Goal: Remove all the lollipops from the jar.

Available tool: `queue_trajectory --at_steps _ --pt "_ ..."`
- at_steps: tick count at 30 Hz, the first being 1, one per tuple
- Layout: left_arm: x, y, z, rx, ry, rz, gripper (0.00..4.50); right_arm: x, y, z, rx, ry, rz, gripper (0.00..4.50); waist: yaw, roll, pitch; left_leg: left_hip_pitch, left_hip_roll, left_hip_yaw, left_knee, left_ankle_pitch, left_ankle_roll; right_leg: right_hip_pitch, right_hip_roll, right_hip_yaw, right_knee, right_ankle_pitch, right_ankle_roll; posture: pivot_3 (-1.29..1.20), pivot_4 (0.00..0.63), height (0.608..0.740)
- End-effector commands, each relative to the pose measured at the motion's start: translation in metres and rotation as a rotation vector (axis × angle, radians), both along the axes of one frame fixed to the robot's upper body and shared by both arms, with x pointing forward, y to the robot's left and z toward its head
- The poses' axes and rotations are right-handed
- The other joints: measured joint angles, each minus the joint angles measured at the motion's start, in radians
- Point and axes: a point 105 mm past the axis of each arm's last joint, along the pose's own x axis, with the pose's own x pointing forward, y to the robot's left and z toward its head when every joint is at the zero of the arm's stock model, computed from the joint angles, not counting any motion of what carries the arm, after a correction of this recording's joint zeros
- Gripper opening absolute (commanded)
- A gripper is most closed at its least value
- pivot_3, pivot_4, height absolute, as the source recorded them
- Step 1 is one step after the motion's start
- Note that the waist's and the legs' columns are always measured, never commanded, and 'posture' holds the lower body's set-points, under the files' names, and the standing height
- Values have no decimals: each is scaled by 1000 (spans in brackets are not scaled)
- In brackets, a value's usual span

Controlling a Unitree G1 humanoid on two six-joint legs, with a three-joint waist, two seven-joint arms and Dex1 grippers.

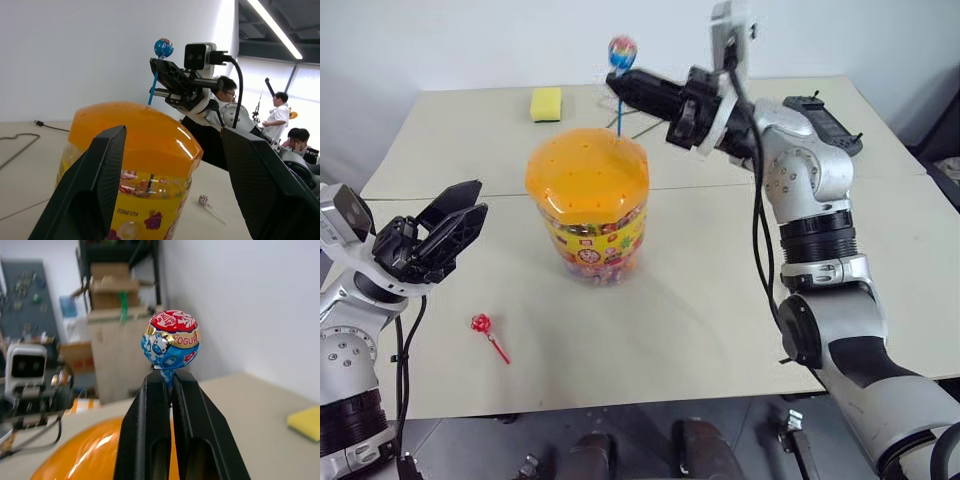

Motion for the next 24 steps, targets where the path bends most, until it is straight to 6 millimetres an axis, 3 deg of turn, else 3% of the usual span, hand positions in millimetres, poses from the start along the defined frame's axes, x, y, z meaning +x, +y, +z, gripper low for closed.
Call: queue_trajectory --at_steps 1,3,6,8,11,13,15,20,23,24 --pt "-9 0 15 5 -77 -9 3188 -9 -35 40 134 -111 -32 33 1 0 0 0 0 0 0 0 0 0 0 0 0 0 0 0 150 740" --pt "-13 -6 13 90 -81 -32 3188 -3 -58 37 87 -117 -108 33 3 0 0 0 -1 0 0 0 0 0 0 0 0 0 0 0 150 740" --pt "-23 -16 1 243 -54 -93 3188 4 -95 2 -150 -90 -243 33 8 -1 0 -1 -1 -1 0 -1 1 0 -1 0 -1 0 0 0 150 740" --pt "-33 -21 -19 375 11 -146 3188 5 -136 -48 -429 -29 -354 33 13 -1 -1 -1 -2 0 -1 -1 2 1 -1 1 -2 0 0 0 150 740" --pt "-38 -19 -36 462 54 -167 3188 -4 -179 -94 -617 92 -436 33 20 3 2 -1 -3 1 -2 -2 4 0 -2 3 -4 0 0 0 150 740" --pt "-36 -24 -48 521 37 -178 3188 -7 -225 -140 -823 138 -578 33 26 5 3 -3 -2 4 -1 -2 4 0 -2 3 -8 0 0 0 150 740" --pt "-36 -34 -52 544 14 -214 3188 -17 -254 -173 -964 169 -629 33 30 5 3 -3 -1 6 0 -2 3 0 -1 2 -11 0 0 0 150 740" --pt "-28 -51 -64 591 -49 -231 3188 -27 -282 -209 -935 301 -722 33 26 5 3 1 1 18 1 -1 4 1 0 2 -11 0 0 0 150 740" --pt "-26 -53 -70 572 -31 -243 3188 -43 -298 -233 -1033 371 -709 33 30 6 3 4 3 21 1 -1 4 2 1 2 -10 0 0 0 150 740" --pt "-25 -53 -72 575 -28 -249 3188 -45 -301 -235 -1034 364 -715 269 32 6 3 4 3 20 1 -1 4 2 1 2 -10 0 0 0 150 740"
